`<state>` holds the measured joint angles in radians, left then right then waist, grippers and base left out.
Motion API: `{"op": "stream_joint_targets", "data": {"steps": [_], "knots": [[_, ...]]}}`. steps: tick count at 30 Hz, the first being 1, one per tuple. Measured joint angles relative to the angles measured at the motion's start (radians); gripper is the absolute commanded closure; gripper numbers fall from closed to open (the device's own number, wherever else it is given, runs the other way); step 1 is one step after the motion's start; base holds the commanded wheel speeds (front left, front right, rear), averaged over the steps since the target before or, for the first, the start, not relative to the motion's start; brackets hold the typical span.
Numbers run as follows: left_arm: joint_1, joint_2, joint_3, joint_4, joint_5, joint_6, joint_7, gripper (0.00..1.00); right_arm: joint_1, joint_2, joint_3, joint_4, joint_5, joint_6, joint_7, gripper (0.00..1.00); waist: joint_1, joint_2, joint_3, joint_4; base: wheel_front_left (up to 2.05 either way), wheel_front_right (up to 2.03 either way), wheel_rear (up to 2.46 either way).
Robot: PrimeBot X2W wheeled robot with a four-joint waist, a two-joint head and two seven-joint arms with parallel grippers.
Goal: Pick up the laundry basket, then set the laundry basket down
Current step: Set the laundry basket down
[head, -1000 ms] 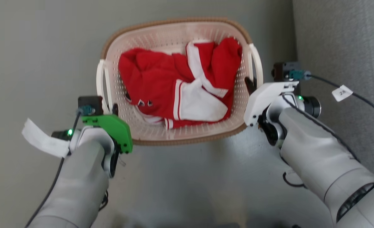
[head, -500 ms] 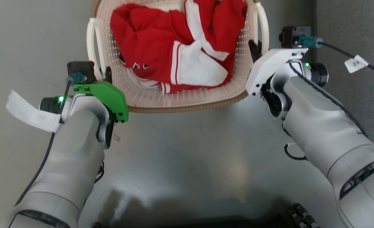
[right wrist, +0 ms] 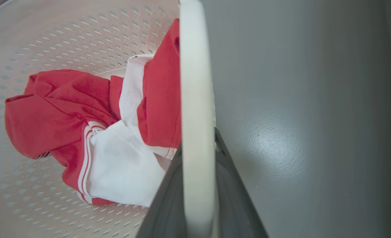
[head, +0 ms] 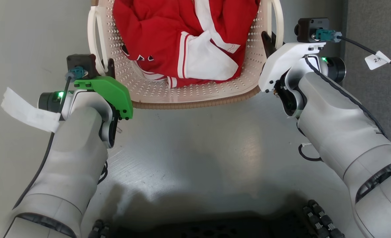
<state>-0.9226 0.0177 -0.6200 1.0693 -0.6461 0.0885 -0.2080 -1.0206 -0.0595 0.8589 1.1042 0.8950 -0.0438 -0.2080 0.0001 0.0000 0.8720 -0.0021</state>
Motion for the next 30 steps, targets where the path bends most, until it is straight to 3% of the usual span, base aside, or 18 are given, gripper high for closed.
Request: {"op": "stream_joint_targets", "data": {"steps": [25, 26, 27, 28, 29, 30], "knots": [[-0.058, -0.002, -0.009, 0.046, 0.026, -0.003, -0.022, 1.00, -0.040, -0.001, 0.021, 0.006, 0.000, 0.008, -0.018, 1.00, 0.0000, 0.0000, 0.084, -0.008, 0.00, 0.00, 0.00], [-0.058, -0.002, -0.009, 0.046, 0.026, -0.003, -0.022, 1.00, -0.040, -0.001, 0.021, 0.006, 0.000, 0.008, -0.018, 0.98, 0.0000, 0.0000, 0.084, -0.008, 0.00, 0.00, 0.00], [-0.060, -0.002, -0.010, 0.049, 0.026, -0.003, -0.022, 1.00, -0.040, -0.001, 0.023, 0.007, 0.000, 0.008, -0.019, 0.78, 0.0000, 0.0000, 0.084, -0.008, 0.00, 0.00, 0.00], [-0.061, -0.002, -0.010, 0.050, 0.026, -0.003, -0.022, 0.90, -0.040, -0.001, 0.024, 0.007, 0.000, 0.009, -0.020, 0.67, 0.0000, 0.0000, 0.084, -0.008, 0.00, 0.00, 0.00], [-0.061, -0.002, -0.010, 0.053, 0.026, -0.003, -0.023, 0.53, -0.040, -0.001, 0.026, 0.009, 0.000, 0.012, -0.020, 0.51, 0.0000, 0.0000, 0.082, -0.008, 0.00, 0.00, 0.00], [-0.061, -0.001, -0.010, 0.056, 0.027, -0.003, -0.023, 0.13, -0.040, -0.003, 0.027, 0.010, 0.000, 0.017, -0.022, 0.19, -0.0001, 0.0000, 0.079, -0.008, 0.00, 0.00, 0.00]]}}
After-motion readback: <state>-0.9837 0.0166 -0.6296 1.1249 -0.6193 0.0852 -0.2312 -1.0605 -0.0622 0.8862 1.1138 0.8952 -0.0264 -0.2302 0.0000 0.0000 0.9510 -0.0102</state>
